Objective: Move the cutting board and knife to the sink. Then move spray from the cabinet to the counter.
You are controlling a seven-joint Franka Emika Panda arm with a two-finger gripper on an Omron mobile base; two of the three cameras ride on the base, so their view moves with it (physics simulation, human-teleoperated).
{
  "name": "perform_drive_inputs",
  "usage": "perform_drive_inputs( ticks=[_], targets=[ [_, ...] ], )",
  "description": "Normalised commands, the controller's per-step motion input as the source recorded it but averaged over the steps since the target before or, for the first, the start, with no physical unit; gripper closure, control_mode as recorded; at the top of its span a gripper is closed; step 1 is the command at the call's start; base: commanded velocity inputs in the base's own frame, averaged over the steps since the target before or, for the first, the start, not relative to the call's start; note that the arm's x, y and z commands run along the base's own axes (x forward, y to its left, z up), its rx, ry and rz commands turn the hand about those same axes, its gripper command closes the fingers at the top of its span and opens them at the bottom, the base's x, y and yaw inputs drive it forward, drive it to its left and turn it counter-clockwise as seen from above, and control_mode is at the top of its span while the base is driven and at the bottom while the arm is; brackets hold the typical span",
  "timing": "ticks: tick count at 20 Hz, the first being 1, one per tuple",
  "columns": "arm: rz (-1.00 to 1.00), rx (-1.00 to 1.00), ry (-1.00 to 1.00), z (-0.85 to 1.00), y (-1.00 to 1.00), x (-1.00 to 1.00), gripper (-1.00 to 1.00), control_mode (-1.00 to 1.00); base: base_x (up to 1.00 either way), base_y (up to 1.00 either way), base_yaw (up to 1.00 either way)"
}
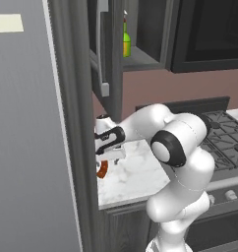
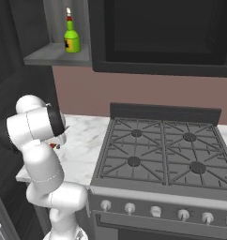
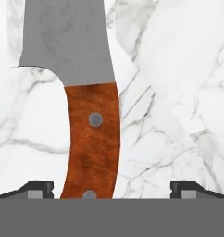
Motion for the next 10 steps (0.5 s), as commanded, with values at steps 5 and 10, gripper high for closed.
perform_drive_inputs(
  ticks=[5,10],
  targets=[
    [0.00,0.00,-0.08,-0.26,0.03,0.00,-1.00,-1.00,0.00,0.00,0.00],
    [0.00,0.00,-0.04,-0.19,0.02,0.00,-1.00,-1.00,0.00,0.00,0.00]
  ],
)
